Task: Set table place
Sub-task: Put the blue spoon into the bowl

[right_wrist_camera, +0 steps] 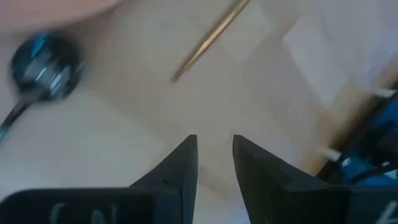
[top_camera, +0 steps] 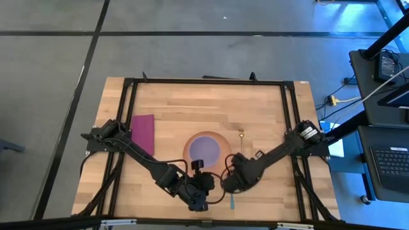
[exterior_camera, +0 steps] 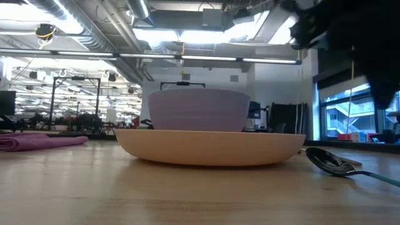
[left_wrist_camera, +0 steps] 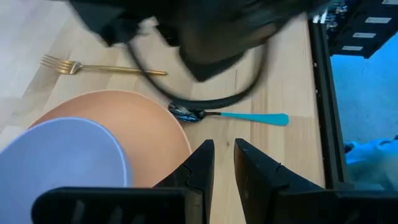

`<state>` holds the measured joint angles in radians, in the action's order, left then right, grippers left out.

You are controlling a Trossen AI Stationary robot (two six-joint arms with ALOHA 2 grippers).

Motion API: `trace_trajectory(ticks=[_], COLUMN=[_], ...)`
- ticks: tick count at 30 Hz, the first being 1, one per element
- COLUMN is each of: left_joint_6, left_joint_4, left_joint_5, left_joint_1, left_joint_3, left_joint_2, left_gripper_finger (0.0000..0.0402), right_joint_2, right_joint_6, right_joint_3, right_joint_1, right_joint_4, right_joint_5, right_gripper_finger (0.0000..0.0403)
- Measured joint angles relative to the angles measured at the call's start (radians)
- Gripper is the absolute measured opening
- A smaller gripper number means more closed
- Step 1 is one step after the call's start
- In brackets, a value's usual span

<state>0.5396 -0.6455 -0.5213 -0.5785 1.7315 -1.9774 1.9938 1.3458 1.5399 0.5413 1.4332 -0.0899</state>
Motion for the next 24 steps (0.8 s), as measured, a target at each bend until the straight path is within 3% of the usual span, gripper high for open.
trace_trajectory(ticks=[9, 12, 16, 24], left_joint_6=[-0.054, -0.056, -0.037, 0.033], left_joint_4=[-0.031, -0.049, -0.086, -0.089], left_joint_5=[-0.019, -0.025, -0.104, -0.114], left_joint_1=[-0.01, -0.012, -0.014, -0.013], left_joint_3=[0.06, 0.07, 0.07, 0.07], left_joint_2=[0.003, 0.003, 0.003, 0.002], left_gripper_finger=[0.0055, 0.0055, 0.0055, 0.0055], right_joint_2=[0.0, 0.0, 0.0, 0.0], right_joint_6=[0.105, 0.117, 0.114, 0.115], right_joint_3=[0.13, 0.172, 0.199, 0.202], right_joint_1=[0.109, 0.131, 0.141, 0.14], right_joint_4=[-0.056, -0.09, -0.178, -0.23], right_joint_5=[-0.007, -0.053, -0.073, -0.074], right_gripper_finger=[0.0104, 0.0104, 0.0104, 0.0104])
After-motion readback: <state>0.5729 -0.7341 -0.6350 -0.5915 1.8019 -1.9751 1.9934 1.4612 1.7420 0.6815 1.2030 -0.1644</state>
